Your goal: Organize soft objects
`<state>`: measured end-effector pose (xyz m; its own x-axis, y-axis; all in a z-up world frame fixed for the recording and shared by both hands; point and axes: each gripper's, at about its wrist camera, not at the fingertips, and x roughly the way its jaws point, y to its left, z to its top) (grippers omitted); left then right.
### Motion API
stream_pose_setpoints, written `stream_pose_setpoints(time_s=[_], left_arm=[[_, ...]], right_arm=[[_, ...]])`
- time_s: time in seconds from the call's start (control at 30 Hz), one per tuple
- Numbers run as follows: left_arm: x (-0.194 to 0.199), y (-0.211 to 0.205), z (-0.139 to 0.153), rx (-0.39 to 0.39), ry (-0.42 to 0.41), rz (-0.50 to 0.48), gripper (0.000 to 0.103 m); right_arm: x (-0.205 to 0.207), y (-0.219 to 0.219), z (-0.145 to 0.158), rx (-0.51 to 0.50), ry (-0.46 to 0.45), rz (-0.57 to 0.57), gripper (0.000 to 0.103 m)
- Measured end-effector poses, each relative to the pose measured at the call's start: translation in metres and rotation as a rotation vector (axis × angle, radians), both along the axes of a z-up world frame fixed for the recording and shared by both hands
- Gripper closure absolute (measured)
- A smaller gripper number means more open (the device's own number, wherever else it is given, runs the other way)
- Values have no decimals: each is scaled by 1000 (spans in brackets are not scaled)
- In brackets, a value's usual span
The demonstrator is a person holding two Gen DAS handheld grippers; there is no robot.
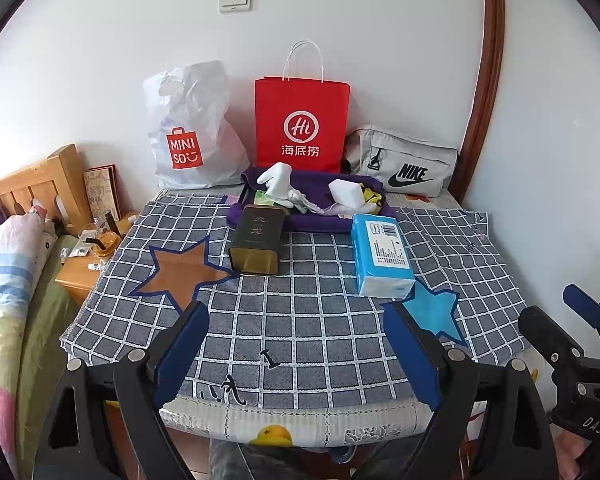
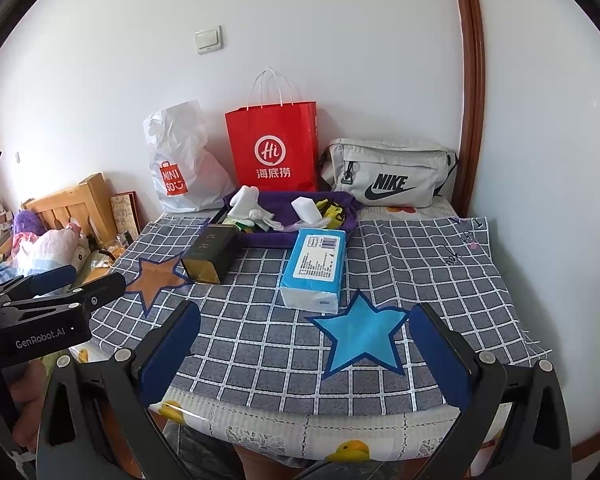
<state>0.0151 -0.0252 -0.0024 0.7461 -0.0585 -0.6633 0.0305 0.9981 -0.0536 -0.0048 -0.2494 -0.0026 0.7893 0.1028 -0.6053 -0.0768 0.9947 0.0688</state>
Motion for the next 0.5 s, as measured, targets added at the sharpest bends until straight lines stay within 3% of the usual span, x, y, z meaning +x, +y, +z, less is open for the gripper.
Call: stream_pose_setpoints(time_s=[0.5], left_arm=[[0, 2, 0, -4, 1, 1, 14]], right_arm=[[-2, 3, 1, -10, -5, 5, 0]])
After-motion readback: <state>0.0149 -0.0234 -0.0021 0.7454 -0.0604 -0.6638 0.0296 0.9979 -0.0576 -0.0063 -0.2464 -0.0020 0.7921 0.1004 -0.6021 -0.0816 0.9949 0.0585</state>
